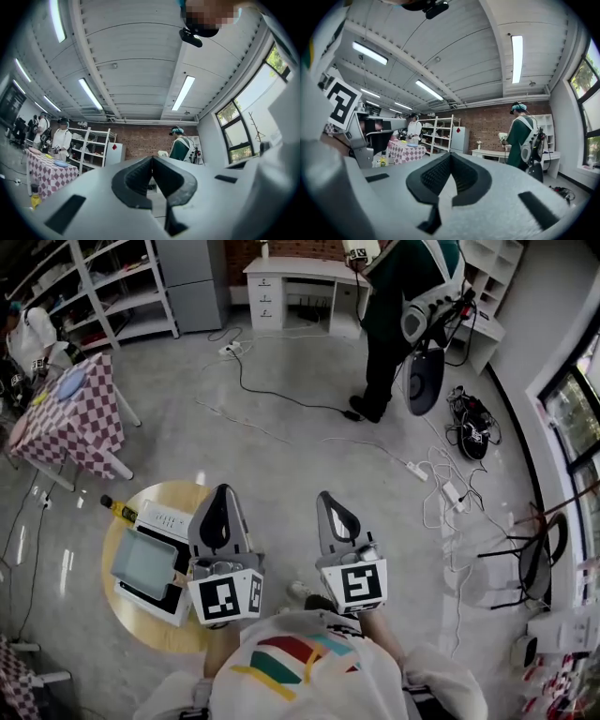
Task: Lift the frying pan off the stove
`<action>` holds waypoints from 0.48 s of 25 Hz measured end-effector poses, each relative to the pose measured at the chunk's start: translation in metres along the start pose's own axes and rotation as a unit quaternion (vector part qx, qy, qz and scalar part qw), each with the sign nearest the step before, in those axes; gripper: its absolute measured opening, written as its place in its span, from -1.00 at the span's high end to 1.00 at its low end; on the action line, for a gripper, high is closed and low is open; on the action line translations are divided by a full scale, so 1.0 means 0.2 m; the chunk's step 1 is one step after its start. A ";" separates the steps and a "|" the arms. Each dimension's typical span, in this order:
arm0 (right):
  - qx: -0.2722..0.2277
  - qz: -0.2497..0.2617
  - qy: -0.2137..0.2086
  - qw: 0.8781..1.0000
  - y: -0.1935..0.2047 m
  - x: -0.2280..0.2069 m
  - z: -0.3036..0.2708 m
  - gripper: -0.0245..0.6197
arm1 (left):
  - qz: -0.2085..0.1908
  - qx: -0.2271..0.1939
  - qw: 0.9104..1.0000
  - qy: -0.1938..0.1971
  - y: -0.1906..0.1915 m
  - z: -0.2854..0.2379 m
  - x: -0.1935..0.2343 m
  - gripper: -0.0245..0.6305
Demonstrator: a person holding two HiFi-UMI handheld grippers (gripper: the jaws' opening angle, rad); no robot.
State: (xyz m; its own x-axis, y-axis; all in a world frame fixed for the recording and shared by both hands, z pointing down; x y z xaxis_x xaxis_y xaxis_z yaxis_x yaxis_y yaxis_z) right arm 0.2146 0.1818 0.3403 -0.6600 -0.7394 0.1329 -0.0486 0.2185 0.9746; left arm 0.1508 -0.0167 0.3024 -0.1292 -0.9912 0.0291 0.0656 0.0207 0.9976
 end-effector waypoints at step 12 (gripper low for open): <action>-0.058 0.051 -0.233 0.969 -0.18 0.12 -0.51 0.94 | -0.010 -0.006 0.975 -0.223 -0.07 0.06 0.23 0.91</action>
State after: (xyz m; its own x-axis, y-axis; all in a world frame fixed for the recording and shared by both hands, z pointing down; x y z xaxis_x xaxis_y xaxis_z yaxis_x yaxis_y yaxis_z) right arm 0.2774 0.0902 0.3268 -0.9253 -0.3437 0.1604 0.1017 0.1826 0.9779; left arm 0.1313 -0.0615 0.2913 -0.5469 -0.8364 0.0363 0.0703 -0.0027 0.9975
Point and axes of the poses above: the fingertips, and each gripper's own axes: z backward along the fingers, x to its left, y out of its underside, the point moved 10 cm from there along z, backward along the fingers, and after that the axes turned 10 degrees about x, right-handed, at the moved point
